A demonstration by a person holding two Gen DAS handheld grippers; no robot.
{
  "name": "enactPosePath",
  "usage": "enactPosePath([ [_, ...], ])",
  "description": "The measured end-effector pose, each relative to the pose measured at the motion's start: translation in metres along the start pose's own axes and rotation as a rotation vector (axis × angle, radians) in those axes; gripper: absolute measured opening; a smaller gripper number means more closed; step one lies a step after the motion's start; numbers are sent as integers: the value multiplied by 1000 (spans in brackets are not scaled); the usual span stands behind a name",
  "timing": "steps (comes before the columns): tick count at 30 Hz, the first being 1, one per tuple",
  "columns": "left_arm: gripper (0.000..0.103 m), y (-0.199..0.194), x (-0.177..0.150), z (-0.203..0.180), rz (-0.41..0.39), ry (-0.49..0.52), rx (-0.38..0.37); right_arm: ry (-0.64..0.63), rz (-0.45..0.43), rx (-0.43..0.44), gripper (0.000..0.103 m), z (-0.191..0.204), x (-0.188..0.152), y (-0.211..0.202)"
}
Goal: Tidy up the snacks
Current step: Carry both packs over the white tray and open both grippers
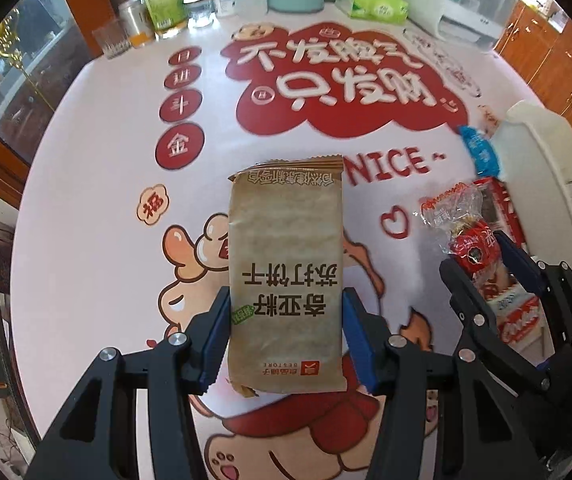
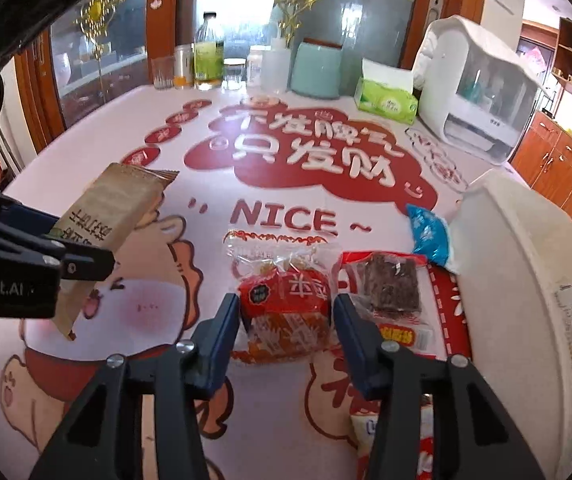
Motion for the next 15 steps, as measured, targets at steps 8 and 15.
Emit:
enactPosePath([
  [8, 52, -55, 20, -41, -111, 51, -22, 84, -121, -5, 49, -32, 21, -64],
  [15, 52, -111, 42, -101, -223, 124, -75, 197, -244, -55, 49, -89, 36, -128],
])
Point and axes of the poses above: each gripper's, at about its wrist camera, not at the fingertips, and y roughly the way its jaws point, z to its left, x to its top, the point moved 7 cm from there along y, roughly the way its jaws point, and after that the axes turned 1 degree about -z, right-handed, at the moved point
